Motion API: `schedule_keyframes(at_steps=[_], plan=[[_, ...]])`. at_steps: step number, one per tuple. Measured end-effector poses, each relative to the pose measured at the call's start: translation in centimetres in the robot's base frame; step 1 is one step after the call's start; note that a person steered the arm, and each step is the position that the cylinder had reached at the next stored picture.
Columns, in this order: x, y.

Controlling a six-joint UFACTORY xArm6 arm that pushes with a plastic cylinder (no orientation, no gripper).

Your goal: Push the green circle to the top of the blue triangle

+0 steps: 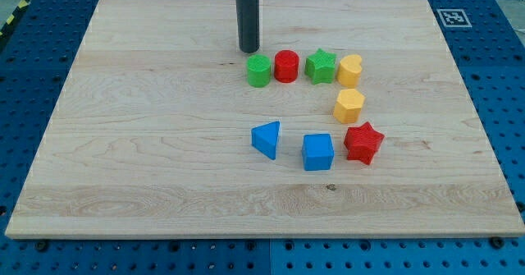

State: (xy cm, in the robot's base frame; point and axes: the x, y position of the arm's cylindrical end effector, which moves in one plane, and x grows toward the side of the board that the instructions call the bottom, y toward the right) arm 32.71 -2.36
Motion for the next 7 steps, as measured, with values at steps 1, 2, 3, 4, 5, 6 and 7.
schedule_keyframes(at_steps=[1, 2, 3, 4, 5, 6, 7], plan=[[2.7, 0.5], [4.7, 1.3], [5.3, 3.1], [4.3, 6.5], [4.4, 7.6], [5.6, 5.9], [6.8, 4.1]])
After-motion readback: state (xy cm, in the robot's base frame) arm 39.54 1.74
